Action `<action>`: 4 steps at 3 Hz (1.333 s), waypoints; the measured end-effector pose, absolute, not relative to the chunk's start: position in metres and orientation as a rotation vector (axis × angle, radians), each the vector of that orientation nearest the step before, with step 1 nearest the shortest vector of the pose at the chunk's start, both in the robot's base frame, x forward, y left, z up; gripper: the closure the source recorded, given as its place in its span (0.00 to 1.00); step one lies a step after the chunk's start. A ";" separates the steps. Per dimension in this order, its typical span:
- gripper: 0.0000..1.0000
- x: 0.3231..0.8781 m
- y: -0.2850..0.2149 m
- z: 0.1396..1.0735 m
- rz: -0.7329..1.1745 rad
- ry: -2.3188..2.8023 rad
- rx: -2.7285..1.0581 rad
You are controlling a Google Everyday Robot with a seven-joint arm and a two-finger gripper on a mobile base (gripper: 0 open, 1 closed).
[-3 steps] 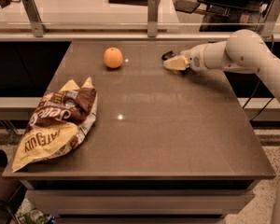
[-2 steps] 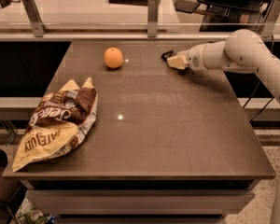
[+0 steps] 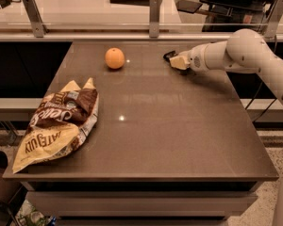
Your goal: Pick rxbar chocolate
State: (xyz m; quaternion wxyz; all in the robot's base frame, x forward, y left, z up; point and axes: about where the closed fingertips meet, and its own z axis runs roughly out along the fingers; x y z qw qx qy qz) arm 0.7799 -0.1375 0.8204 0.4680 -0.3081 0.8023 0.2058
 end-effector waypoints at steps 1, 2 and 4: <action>1.00 0.780 -0.138 0.821 0.505 1.968 -0.756; 1.00 0.779 -0.141 0.839 0.557 1.935 -0.772; 1.00 0.769 -0.176 0.901 0.570 1.886 -0.766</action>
Offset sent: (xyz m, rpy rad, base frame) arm -0.0032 -0.0180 0.0608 0.1049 -0.0295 0.1010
